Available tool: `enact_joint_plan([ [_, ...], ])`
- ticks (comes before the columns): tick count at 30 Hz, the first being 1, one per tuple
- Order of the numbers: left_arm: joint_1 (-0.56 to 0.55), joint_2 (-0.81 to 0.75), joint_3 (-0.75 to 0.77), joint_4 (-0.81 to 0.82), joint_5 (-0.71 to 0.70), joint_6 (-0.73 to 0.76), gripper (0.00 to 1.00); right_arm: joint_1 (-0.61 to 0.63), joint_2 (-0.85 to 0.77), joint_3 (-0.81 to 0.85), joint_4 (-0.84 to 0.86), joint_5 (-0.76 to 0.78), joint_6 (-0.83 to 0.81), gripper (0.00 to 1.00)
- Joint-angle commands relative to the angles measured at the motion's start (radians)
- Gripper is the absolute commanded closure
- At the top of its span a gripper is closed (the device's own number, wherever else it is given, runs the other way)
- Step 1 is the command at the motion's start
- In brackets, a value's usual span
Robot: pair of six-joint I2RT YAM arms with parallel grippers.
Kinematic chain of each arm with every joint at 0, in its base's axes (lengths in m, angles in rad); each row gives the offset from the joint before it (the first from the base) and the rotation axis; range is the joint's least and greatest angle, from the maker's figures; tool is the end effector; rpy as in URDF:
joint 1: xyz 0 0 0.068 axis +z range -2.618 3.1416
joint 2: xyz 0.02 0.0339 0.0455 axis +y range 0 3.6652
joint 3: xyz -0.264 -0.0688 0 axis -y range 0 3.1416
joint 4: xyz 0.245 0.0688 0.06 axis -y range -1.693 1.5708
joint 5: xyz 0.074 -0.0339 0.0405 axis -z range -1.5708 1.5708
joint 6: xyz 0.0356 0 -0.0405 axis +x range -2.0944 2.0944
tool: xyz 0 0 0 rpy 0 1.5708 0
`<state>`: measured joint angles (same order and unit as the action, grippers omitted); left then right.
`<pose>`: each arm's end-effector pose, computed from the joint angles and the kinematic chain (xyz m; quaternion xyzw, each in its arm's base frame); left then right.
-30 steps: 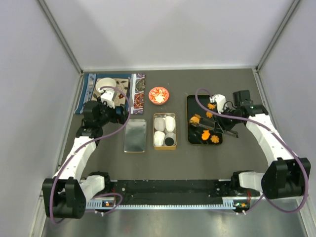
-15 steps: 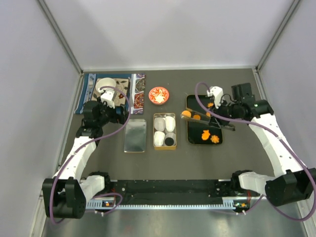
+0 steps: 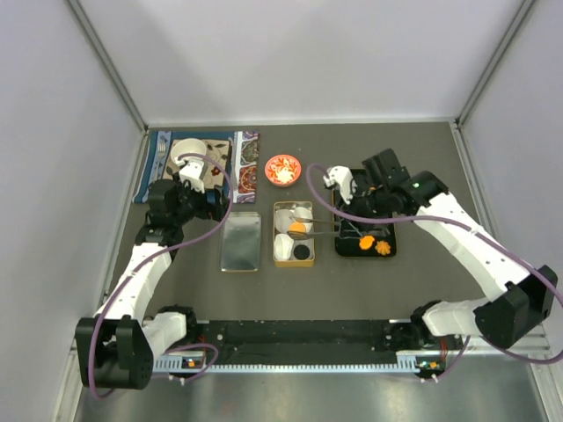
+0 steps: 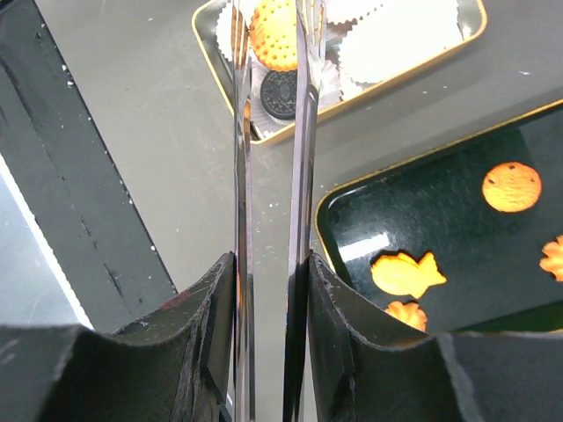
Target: Pack the cookies
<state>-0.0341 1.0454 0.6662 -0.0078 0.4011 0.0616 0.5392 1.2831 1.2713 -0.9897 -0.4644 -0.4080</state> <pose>0.2357 -0.0219 0.2666 0.1499 0.8070 -0.1578 0.5490 0.2045 0.1409 0.3346 -0.4835 0.8017 0.2383 0.2582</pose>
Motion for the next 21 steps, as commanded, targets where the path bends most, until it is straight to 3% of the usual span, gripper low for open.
enact_joint_plan([
  [1,-0.003,-0.013,0.021,0.029,-0.010,0.006,0.01,0.057,0.045,0.050,0.060,0.009,0.028,0.78],
  [9,-0.003,-0.004,0.018,0.029,-0.015,0.009,0.01,0.140,0.111,0.048,0.086,0.030,0.029,0.78],
  [21,-0.003,0.007,0.016,0.032,-0.016,0.014,0.01,0.153,0.165,0.051,0.109,0.020,0.021,0.78],
])
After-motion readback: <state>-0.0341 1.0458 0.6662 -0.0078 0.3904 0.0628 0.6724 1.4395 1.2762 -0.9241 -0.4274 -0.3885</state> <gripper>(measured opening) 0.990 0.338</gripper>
